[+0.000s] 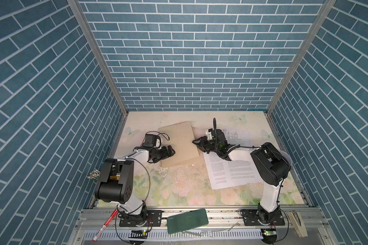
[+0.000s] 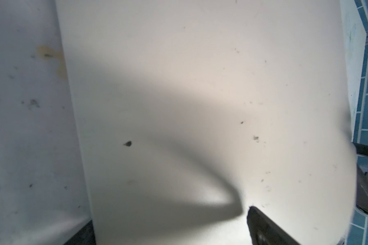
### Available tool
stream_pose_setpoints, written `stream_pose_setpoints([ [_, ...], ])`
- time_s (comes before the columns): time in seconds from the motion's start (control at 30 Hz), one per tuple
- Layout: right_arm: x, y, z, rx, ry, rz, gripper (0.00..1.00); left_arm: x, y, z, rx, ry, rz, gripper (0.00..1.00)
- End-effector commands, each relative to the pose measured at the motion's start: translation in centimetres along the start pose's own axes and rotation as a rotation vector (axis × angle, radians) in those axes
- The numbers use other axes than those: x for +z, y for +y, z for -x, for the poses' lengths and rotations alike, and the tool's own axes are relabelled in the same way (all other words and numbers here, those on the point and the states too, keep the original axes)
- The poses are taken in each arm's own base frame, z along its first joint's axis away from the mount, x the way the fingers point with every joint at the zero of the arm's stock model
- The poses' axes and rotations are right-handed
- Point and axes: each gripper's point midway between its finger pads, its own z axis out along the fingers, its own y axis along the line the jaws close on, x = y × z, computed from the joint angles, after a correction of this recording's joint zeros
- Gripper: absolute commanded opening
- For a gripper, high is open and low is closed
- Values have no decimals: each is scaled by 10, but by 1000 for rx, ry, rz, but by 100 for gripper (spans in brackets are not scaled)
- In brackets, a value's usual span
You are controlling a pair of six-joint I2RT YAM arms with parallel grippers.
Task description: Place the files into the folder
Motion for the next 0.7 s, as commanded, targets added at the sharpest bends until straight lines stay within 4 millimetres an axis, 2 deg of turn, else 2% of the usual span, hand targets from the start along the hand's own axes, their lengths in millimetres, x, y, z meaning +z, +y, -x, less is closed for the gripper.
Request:
stream_pose_setpoints([
  [0.0, -6, 23, -8, 16, 19, 82, 34, -5, -10, 1, 37, -20, -42, 100],
  [0.3, -7, 18, -8, 3, 19, 45, 24, -8, -5, 3, 49, -45, -7, 100],
  [0.47, -9, 21, -7, -35, 28, -3, 17, -15, -3, 4, 102, -76, 59, 100],
  [0.67, -11, 23, -9, -57, 53, -35, 8, -24, -9, 1, 195, -146, 146, 100],
])
